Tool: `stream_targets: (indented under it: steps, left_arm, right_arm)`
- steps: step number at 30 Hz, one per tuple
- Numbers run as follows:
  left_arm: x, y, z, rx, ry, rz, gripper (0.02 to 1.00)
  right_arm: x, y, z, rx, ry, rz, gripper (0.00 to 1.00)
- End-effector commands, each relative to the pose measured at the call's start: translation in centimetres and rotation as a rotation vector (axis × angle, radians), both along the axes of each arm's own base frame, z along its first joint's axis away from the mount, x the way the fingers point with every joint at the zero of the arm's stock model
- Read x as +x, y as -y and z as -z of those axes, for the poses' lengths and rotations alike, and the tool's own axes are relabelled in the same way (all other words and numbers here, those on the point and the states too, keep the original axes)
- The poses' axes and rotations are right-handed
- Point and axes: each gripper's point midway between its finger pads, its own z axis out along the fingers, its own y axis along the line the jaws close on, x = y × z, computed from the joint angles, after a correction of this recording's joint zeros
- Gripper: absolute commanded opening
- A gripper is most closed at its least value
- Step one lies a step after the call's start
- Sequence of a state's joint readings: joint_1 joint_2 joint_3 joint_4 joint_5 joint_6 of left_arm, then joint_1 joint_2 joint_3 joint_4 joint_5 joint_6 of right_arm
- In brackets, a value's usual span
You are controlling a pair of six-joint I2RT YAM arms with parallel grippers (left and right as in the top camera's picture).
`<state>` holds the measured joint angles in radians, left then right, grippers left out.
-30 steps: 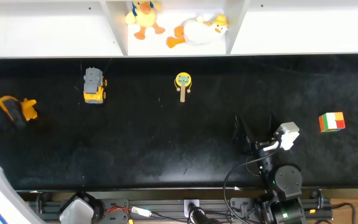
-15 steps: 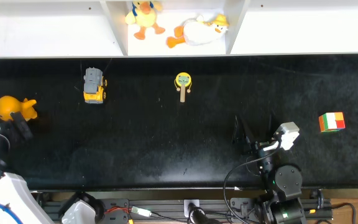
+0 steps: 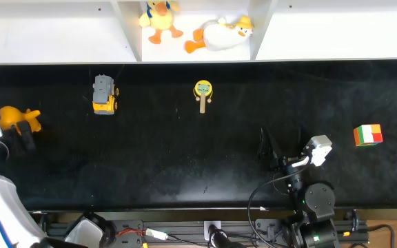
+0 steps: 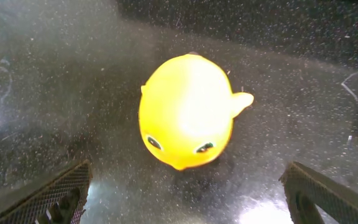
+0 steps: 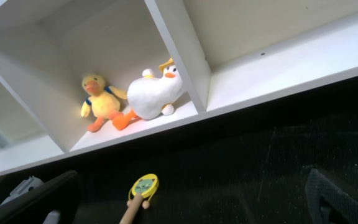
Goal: Store Toys
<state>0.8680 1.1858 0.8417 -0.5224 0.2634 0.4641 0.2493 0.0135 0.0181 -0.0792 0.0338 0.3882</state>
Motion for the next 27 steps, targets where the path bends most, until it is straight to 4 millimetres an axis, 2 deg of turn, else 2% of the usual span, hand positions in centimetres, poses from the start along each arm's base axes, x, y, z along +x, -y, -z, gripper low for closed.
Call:
stream_targets:
  steps: [1, 4, 11, 17, 27]
  left_arm:
    - [0.3, 0.0, 0.2, -0.002, 0.023, 0.066, 0.998]
    - [0.4, -0.6, 0.5, -0.001, 0.025, 0.063, 0.998]
    - [1.9, -0.7, 2.2, -0.053, 0.048, 0.107, 0.996]
    - [2.9, -1.1, 2.7, -0.071, 0.076, 0.118, 0.996]
    - [3.3, -1.5, 4.1, -0.105, 0.073, 0.103, 0.831]
  right_arm:
    - [0.1, 0.2, 0.3, 0.0, 0.001, 0.013, 0.998]
    - [0.1, 0.2, 0.3, 0.0, 0.001, 0.013, 0.996]
    - [0.1, 0.2, 0.3, 0.0, 0.001, 0.013, 0.996]
    - [0.1, 0.2, 0.3, 0.0, 0.001, 0.013, 0.996]
    - [0.1, 0.2, 0.3, 0.0, 0.001, 0.013, 0.993]
